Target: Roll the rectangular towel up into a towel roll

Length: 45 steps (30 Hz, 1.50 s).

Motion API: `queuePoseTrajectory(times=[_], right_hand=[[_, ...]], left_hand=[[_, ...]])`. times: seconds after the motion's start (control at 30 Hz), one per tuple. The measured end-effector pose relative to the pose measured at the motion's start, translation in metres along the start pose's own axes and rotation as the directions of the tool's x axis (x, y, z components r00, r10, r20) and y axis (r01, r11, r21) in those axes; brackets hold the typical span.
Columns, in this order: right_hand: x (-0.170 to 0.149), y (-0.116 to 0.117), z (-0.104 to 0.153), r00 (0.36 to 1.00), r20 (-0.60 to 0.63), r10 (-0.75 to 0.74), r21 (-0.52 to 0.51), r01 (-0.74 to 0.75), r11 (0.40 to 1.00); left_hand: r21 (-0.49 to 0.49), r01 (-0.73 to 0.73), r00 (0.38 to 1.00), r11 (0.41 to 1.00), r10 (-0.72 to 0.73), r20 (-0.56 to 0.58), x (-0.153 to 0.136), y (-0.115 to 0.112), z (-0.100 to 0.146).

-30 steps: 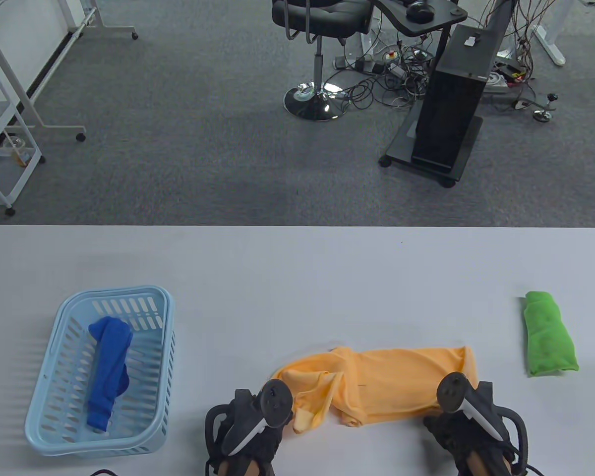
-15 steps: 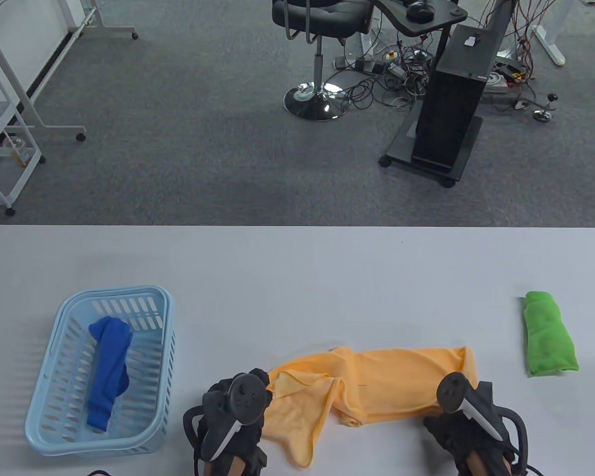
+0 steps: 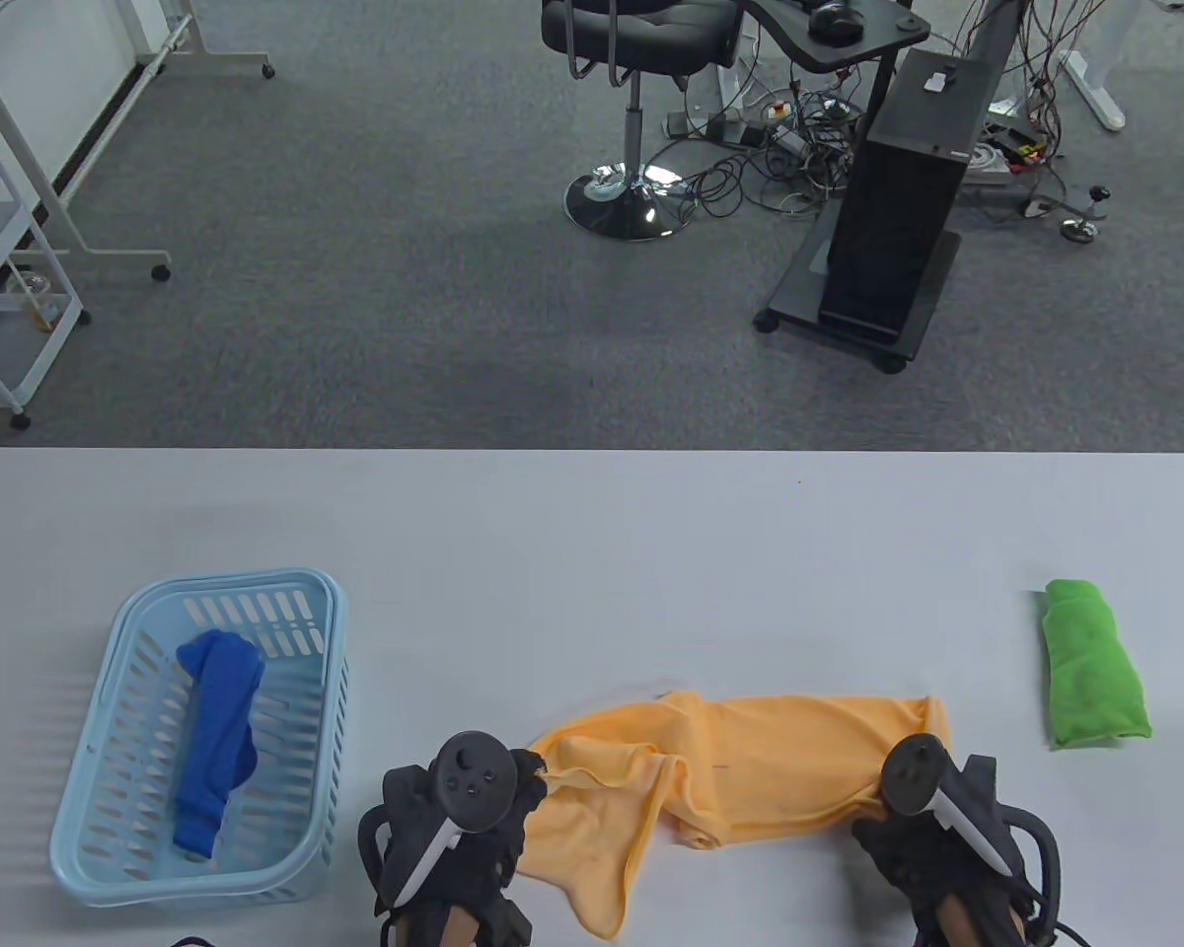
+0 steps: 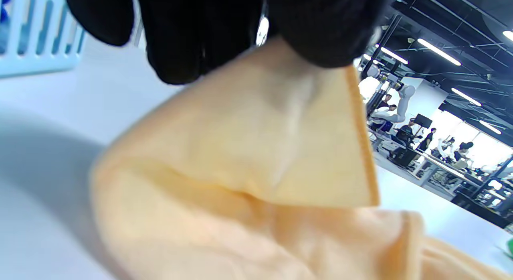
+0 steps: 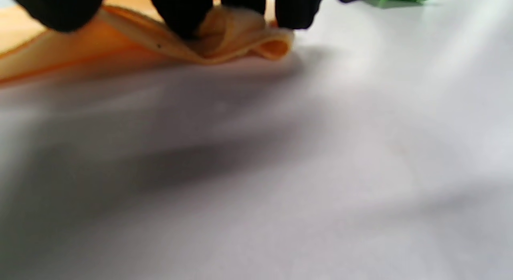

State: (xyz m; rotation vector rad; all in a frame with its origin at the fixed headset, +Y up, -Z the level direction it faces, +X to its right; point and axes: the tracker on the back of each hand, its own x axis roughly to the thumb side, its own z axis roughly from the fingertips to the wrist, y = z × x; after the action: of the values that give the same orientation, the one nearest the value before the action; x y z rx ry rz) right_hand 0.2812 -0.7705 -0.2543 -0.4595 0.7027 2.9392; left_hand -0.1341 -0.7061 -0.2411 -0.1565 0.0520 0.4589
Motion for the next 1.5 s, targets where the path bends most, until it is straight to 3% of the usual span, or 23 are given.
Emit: queuePoseTrajectory(times=[0.1,0.2,0.27,0.37,0.47,0.53,0.63,0.9,1.0,1.07,1.27,1.43,1.5], right_hand=[[0.000,0.000,0.000,1.000,0.001,0.004,-0.012,-0.004,1.000],[-0.001,-0.001,0.000,1.000,0.003,-0.005,-0.019,0.005,1.000],[-0.001,-0.001,-0.001,1.000,0.001,-0.009,-0.025,0.009,1.000],[0.000,-0.001,0.000,1.000,0.018,-0.022,-0.014,0.022,1.000],[0.006,-0.002,0.004,0.994,0.091,-0.063,-0.011,0.064,0.998],[0.012,-0.009,0.008,0.974,0.183,-0.137,-0.079,0.154,0.985],[0.015,-0.024,0.018,0.926,0.256,-0.277,-0.201,0.332,0.922],[0.012,-0.038,0.032,0.949,0.294,-0.112,-0.356,0.217,0.909],[0.018,-0.035,0.034,0.933,0.359,-0.025,-0.344,0.157,0.926],[0.029,-0.028,0.036,0.933,0.350,0.080,-0.298,0.030,0.954],[0.064,-0.012,0.030,0.829,0.303,0.470,-0.387,-0.344,0.856],[0.080,0.008,0.012,0.776,0.318,0.545,-0.270,-0.477,0.837],[0.083,0.008,0.008,0.774,0.299,0.558,-0.316,-0.472,0.823]], left_hand=[[0.071,-0.038,0.999,0.997,0.037,0.019,0.006,0.014,-0.002],[0.165,0.024,0.999,0.986,-0.028,0.017,0.018,0.041,-0.002],[0.246,0.102,0.995,0.964,-0.100,-0.022,0.026,0.068,-0.005],[0.248,0.287,0.957,0.925,-0.266,-0.112,0.031,0.097,-0.015],[0.366,0.337,0.940,0.867,-0.293,-0.172,0.027,0.121,-0.021],[0.412,0.316,0.947,0.854,-0.258,-0.190,0.023,0.130,-0.019],[0.420,0.228,0.973,0.878,-0.215,-0.080,0.020,0.118,-0.008],[0.430,0.184,0.973,0.884,-0.227,0.050,0.006,0.031,0.006],[0.404,0.177,0.972,0.898,-0.225,0.073,0.004,0.023,0.006],[0.425,0.179,0.968,0.887,-0.236,0.086,0.003,0.021,0.010],[0.356,0.156,0.974,0.921,-0.204,0.102,-0.001,0.011,0.009],[0.333,0.155,0.973,0.930,-0.202,0.112,0.000,0.008,0.008],[0.331,0.156,0.973,0.931,-0.203,0.113,0.001,0.007,0.008]])
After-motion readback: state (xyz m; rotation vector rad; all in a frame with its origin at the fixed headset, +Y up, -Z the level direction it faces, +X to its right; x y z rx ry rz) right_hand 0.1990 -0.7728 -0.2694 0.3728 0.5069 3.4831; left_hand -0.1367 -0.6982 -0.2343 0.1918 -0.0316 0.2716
